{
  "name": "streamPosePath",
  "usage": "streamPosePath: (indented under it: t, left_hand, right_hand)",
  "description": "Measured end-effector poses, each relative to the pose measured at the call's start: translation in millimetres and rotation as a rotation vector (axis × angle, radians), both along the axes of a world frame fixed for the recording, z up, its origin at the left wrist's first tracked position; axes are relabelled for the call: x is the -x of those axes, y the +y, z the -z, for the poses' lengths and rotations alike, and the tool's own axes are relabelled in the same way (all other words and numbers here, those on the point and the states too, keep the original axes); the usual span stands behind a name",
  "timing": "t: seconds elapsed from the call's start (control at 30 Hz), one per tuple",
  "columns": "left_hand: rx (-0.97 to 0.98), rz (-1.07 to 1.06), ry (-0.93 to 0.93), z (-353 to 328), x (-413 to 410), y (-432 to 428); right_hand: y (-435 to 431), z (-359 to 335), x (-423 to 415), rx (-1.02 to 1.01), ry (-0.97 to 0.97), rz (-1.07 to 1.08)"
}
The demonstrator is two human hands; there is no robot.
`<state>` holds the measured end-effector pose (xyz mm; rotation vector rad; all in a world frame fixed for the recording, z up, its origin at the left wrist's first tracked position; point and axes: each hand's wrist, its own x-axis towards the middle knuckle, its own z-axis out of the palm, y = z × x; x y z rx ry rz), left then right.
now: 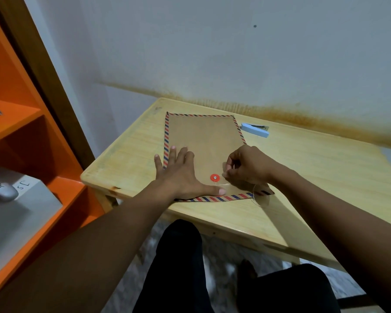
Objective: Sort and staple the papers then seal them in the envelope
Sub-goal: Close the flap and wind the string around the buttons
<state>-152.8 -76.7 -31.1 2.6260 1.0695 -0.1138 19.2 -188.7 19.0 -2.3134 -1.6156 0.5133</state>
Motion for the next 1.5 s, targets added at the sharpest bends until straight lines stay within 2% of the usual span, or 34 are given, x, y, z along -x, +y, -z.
streamPosePath:
  t: [0.17, 0.23, 0.37, 0.5, 0.67, 0.83, 1.07, 1.3, 1.5]
  left_hand:
    - [0.053, 0.001, 0.004, -6, -1, 0]
    - [0.081, 0.004, 0.008, -8, -1, 1]
    - [0.148, 0.015, 0.04, -17, 1, 6]
    - [0.203, 0.019, 0.044, -26, 3, 18]
    - [0.214, 0.037, 0.028, -23, 5, 20]
    - [0.286, 0.142, 0.068, -31, 17, 29]
    - [0.264, 0.191, 0.041, -20, 22, 31]
    - [0.25, 0.19, 0.051, -20, 21, 32]
    - [0.279, 0.18, 0.039, -22, 21, 30]
  right_hand:
    - [-38, 1, 13, -0.094, -0.356, -0.06]
    - [-52, 6, 18, -0.105, -0.465, -0.145]
    - [-73, 13, 36, -0.167, -0.592, -0.348]
    - [-75, 16, 53, -0.18, -0.655, -0.436]
    - [-62, 12, 67, -0.17, -0.509, -0.413]
    - [-31, 3, 61, -0.049, -0.307, -0.323]
    - [25, -6, 39, 0.062, -0.144, -0.266]
    - [42, -1, 10, 0.072, 0.13, -0.051]
    - [28, -2, -10, 0.101, 0.152, 0.079]
